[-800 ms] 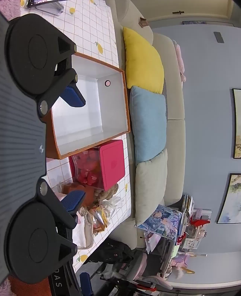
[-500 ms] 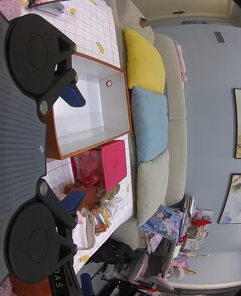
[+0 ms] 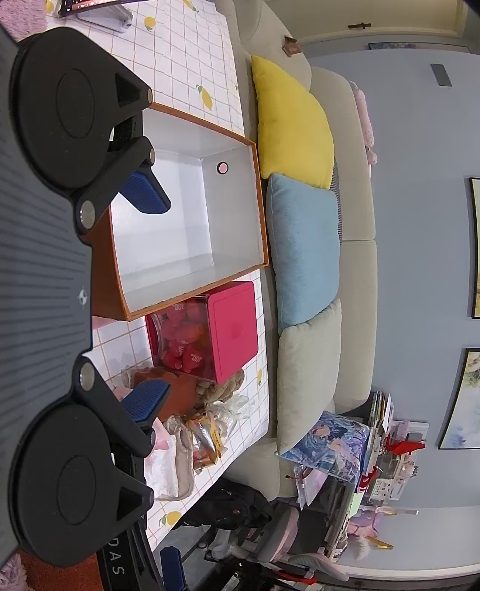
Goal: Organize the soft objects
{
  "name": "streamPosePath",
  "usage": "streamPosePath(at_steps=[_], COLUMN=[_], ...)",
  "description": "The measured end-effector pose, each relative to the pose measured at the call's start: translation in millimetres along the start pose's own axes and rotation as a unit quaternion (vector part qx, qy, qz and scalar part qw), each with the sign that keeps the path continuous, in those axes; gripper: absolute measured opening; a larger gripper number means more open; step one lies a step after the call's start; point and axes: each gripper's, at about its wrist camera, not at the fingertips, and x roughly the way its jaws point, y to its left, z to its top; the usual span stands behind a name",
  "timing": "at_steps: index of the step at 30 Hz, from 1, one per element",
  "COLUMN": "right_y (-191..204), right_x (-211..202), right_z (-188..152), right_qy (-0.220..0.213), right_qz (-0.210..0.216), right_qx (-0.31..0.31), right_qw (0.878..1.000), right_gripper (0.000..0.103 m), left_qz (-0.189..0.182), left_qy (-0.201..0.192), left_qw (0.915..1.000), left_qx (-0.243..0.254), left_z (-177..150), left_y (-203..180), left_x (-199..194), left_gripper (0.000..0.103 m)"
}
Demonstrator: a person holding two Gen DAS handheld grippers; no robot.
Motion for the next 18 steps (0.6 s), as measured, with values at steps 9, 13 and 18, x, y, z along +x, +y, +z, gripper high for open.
streamPosePath(at_steps=[9, 13, 18], right_y=[-0.2, -0.9, -2.0], right_x=[-0.1, 0.5, 1.2], right_z=[0.1, -0.6, -2.1], right_qy=[0.0, 0.001, 0.003], right_qz=[-0.001, -0.001, -0.001], right_qx=[0.0, 0.001, 0.003], right_qw=[1.0, 1.0, 1.0], right_gripper=[0.1, 0.1, 0.1], left_qz=[0.0, 0.0, 0.0], left_qy=[0.003, 0.005, 0.006], left_qw=[1.0, 1.0, 1.0], left_qx=[0.001, 0.003, 0.005], left_z=[-0.7, -0.6, -0.7], left_y=[0.8, 0.8, 0.7], left_x=[-0.2, -0.4, 0.3], left_gripper=[0.103, 0.103, 0.103])
